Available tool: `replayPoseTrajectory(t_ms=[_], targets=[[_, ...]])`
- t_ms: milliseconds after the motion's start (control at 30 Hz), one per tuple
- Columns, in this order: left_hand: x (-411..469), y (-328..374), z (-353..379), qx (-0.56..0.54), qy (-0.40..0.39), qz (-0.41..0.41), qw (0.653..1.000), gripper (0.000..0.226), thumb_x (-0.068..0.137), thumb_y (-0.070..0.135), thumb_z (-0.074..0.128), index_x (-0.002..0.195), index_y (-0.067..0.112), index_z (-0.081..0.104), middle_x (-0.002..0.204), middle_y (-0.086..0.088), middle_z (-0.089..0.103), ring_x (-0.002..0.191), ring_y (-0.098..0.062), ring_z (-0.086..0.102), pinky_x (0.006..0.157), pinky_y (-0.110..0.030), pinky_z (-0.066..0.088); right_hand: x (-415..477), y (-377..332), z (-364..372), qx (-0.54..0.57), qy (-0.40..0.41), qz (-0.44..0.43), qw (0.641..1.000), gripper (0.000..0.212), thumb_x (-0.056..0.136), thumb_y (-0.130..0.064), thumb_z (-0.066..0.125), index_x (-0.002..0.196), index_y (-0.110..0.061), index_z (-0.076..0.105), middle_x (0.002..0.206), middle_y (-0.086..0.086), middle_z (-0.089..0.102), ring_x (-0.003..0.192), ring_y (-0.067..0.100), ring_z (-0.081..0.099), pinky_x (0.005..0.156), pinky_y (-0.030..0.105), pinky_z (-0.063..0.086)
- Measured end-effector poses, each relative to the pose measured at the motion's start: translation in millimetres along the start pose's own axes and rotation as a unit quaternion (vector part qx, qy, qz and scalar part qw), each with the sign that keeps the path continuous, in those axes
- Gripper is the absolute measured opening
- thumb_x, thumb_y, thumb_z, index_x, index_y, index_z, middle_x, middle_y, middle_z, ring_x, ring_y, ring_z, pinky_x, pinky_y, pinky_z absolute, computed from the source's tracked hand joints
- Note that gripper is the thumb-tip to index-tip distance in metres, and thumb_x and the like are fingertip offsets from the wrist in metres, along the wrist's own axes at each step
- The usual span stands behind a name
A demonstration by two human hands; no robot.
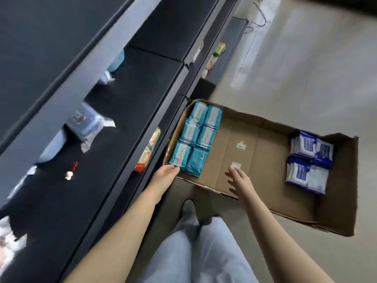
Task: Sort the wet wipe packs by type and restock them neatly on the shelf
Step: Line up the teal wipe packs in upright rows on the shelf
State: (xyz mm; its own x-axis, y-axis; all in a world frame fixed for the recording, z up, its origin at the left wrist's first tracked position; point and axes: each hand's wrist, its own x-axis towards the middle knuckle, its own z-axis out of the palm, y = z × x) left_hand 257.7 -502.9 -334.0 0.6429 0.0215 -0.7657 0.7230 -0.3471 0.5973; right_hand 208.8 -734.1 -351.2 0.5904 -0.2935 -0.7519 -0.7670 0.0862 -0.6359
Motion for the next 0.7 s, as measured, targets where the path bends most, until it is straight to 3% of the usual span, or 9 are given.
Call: replayPoseTrajectory(t_ms=[167,267,367,533,633,700], targets=[[92.7,-27.9,22.5,0.039,0.027,-0.051,0.998,0.050,0.096,0.038,0.060,0.141,0.023,0.048,0.143,0.000,0.050,0.126,-0.014,0.047,0.096,-0.026,0.034,90.1,30.4,21.1,-0.021,-0.004,0.046,0.999,0.047,0.099,-0.044,0.051,0.137,-0.015,0.054,0.134,0.004,0.060,0.124,0.022,0.054,0.106,0.039,0.043],[151.5,-44.1,36.1,0.044,0.046,-0.056,0.996,0.054,0.095,0.038,0.060,0.145,0.024,0.043,0.148,0.001,0.045,0.134,-0.015,0.043,0.102,-0.028,0.036,144.4,47.3,38.4,-0.029,-0.018,0.059,0.998,0.044,0.100,-0.043,0.051,0.135,-0.017,0.054,0.133,0.003,0.060,0.121,0.019,0.055,0.100,0.035,0.045],[204.7,-57.7,46.5,0.056,0.059,-0.047,0.996,0.058,0.093,0.044,0.061,0.146,0.028,0.042,0.142,0.004,0.047,0.127,-0.013,0.046,0.104,-0.031,0.040,193.7,64.9,59.2,-0.045,-0.035,0.058,0.997,0.043,0.099,-0.041,0.053,0.134,-0.015,0.054,0.132,0.004,0.060,0.115,0.017,0.056,0.088,0.030,0.043],[268.8,-84.6,50.8,0.096,0.124,-0.028,0.987,0.073,0.079,0.057,0.062,0.144,0.030,0.042,0.141,0.000,0.049,0.123,-0.018,0.053,0.105,-0.041,0.045,249.9,89.2,94.8,-0.061,-0.065,0.073,0.993,0.050,0.098,-0.035,0.059,0.141,-0.011,0.050,0.133,0.004,0.060,0.112,0.015,0.058,0.086,0.025,0.049],[278.6,-92.0,56.4,0.105,0.182,-0.007,0.978,0.048,0.092,0.039,0.063,0.135,0.019,0.052,0.130,0.001,0.056,0.111,-0.015,0.058,0.087,-0.026,0.050,264.9,93.1,109.7,-0.095,-0.046,0.057,0.993,0.044,0.092,-0.035,0.068,0.127,-0.011,0.056,0.117,-0.001,0.064,0.101,0.014,0.060,0.079,0.024,0.048],[282.0,-94.1,59.6,0.130,0.208,0.010,0.969,0.037,0.094,0.034,0.062,0.126,0.016,0.057,0.123,0.002,0.055,0.103,-0.011,0.056,0.069,-0.009,0.042,270.5,92.6,114.1,-0.102,-0.005,0.049,0.994,0.039,0.086,-0.036,0.075,0.112,-0.015,0.055,0.100,-0.007,0.061,0.090,0.012,0.059,0.073,0.023,0.046]])
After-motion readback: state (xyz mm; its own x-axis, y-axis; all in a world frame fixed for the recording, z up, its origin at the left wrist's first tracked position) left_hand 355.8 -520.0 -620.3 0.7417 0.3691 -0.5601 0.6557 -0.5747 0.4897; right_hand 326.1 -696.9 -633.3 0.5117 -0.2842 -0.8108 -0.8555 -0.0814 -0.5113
